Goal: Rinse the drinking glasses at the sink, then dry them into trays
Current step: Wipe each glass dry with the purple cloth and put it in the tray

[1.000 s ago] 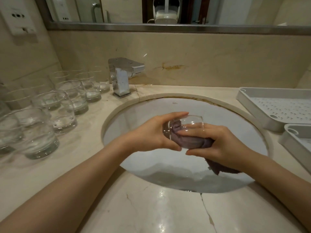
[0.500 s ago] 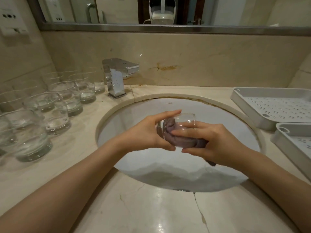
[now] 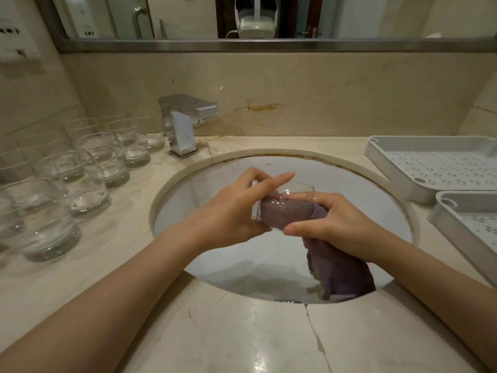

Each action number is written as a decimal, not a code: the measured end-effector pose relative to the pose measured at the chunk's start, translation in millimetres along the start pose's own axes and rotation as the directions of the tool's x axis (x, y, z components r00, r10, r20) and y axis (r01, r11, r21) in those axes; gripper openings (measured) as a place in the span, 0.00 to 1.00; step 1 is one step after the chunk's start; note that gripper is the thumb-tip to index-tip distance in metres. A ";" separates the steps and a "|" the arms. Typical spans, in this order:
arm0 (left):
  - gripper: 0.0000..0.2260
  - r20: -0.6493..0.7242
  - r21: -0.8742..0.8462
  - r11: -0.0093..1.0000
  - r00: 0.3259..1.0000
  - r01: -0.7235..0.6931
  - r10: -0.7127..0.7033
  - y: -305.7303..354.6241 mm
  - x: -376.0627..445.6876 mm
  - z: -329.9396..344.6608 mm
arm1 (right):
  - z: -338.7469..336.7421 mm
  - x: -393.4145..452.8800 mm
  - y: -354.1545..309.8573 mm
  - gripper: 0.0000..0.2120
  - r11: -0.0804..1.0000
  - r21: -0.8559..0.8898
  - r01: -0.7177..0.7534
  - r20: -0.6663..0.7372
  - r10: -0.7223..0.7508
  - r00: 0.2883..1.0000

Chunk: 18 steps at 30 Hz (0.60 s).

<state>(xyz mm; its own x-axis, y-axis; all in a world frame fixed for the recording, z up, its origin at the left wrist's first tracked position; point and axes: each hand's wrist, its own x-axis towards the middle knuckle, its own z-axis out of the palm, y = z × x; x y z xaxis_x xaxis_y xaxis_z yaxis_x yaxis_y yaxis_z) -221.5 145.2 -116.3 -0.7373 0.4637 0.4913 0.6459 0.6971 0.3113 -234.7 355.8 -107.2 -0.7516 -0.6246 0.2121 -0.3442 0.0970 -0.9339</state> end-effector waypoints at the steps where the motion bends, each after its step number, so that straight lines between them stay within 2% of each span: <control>1: 0.45 0.047 -0.092 0.993 0.996 0.074 -0.070 0.5 0.8 -1.9 | 0.4 -1.9 -0.2 0.20 0.993 -0.110 0.049 -0.007 -0.050 0.999; 2: 0.45 0.119 -0.186 0.968 0.981 0.170 -0.150 -0.6 1.3 -2.9 | -0.4 -2.7 1.2 0.21 0.945 -0.299 0.137 0.006 -0.141 0.990; 3: 0.45 0.204 -0.282 0.921 0.955 0.270 -0.217 -1.1 1.0 -3.9 | -1.9 -3.0 3.8 0.21 0.810 -0.531 0.249 0.078 -0.246 0.966; 4: 0.45 0.279 -0.361 0.867 0.927 0.344 -0.252 -1.5 0.6 -3.7 | -3.5 -2.9 9.9 0.21 0.607 -0.713 0.351 0.177 -0.329 0.928; 5: 0.43 0.322 -0.407 0.829 0.910 0.383 -0.263 -1.1 0.0 -2.1 | -4.9 -2.1 15.4 0.22 0.430 -0.804 0.411 0.255 -0.376 0.891; 6: 0.42 0.334 -0.426 0.813 0.905 0.396 -0.265 -0.5 -1.2 0.5 | -6.1 -1.5 17.9 0.22 0.366 -0.829 0.422 0.282 -0.377 0.882; 8: 0.41 0.304 -0.416 0.820 0.910 0.393 -0.282 2.0 -2.6 5.1 | -9.0 -1.5 18.0 0.22 0.447 -0.798 0.404 0.252 -0.363 0.897; 10: 0.42 0.239 -0.341 0.870 0.928 0.357 -0.287 5.3 -3.0 7.2 | -6.8 -0.9 18.4 0.23 0.620 -0.702 0.350 0.200 -0.299 0.933; 12: 0.43 0.176 -0.169 0.947 0.954 0.273 -0.243 9.3 -2.1 8.4 | -3.3 0.2 14.8 0.22 0.866 -0.477 0.151 0.081 -0.128 0.988; 13: 0.44 0.160 -0.048 0.974 0.964 0.221 -0.211 11.6 -1.7 8.9 | -3.2 0.8 13.5 0.21 0.946 -0.323 0.033 0.051 -0.017 0.999; 15: 0.44 0.149 0.136 0.979 0.974 0.150 -0.170 13.6 -0.3 10.4 | -2.9 2.2 13.2 0.20 0.987 -0.111 -0.121 0.057 0.128 0.990; 16: 0.44 0.147 0.168 0.976 0.976 0.135 -0.161 13.6 0.2 10.1 | -2.7 2.6 12.3 0.19 0.987 -0.082 -0.140 0.057 0.145 0.988; 18: 0.44 0.150 0.129 0.982 0.976 0.138 -0.157 12.0 1.0 6.3 | -0.3 1.3 10.0 0.20 0.991 -0.080 -0.111 0.033 0.114 0.993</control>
<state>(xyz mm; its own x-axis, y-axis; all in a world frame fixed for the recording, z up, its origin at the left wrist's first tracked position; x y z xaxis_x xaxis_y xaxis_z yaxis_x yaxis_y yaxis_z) -215.7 157.5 -117.2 -0.8509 0.4251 0.3088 0.5068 0.8191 0.2689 -239.3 356.1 -116.1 -0.7672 -0.6344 0.0948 -0.3025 0.2275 -0.9256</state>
